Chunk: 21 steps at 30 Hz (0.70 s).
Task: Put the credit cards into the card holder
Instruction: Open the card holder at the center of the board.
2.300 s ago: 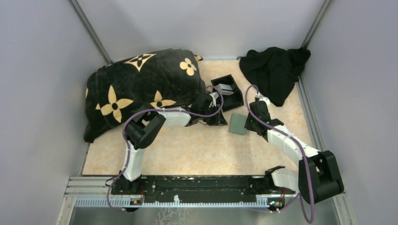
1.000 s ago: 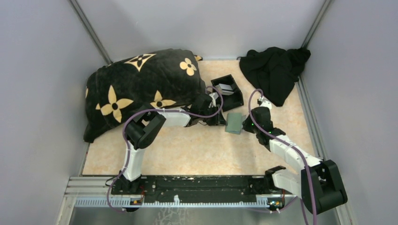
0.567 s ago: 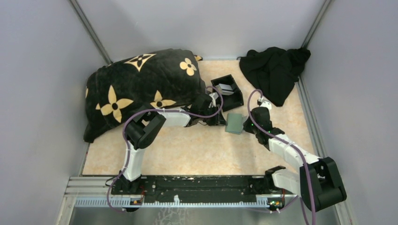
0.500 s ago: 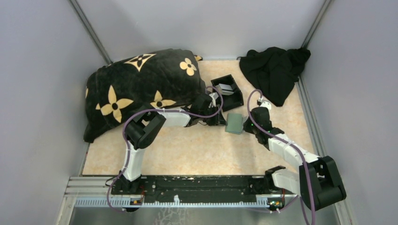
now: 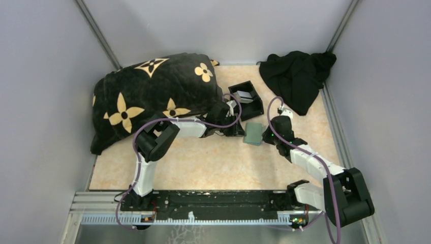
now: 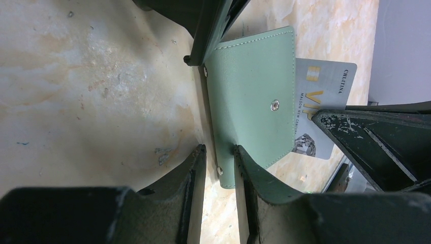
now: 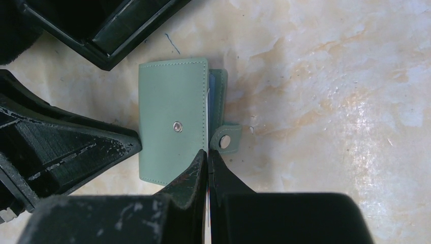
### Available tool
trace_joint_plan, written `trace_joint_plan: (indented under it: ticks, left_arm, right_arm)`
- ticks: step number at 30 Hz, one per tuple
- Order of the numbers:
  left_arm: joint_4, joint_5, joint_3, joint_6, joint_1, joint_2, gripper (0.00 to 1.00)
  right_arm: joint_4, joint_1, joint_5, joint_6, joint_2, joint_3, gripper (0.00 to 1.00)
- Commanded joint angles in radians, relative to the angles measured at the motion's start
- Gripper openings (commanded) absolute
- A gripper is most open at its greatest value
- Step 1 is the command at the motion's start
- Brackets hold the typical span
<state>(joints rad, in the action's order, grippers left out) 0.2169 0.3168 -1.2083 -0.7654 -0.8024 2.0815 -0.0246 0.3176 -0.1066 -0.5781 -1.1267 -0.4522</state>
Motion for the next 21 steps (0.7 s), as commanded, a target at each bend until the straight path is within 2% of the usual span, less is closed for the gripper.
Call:
trace_joint_plan:
  ticks: [1, 21]
  left_arm:
    - [-0.046, -0.01, 0.02, 0.018, -0.006, 0.04, 0.34]
    - [-0.052, -0.006, 0.024, 0.02, -0.006, 0.036, 0.33]
  right_arm:
    - [0.045, -0.005, 0.023, -0.003, 0.025, -0.025, 0.0]
    - [0.038, -0.005, 0.06, -0.009, 0.031, -0.055, 0.0]
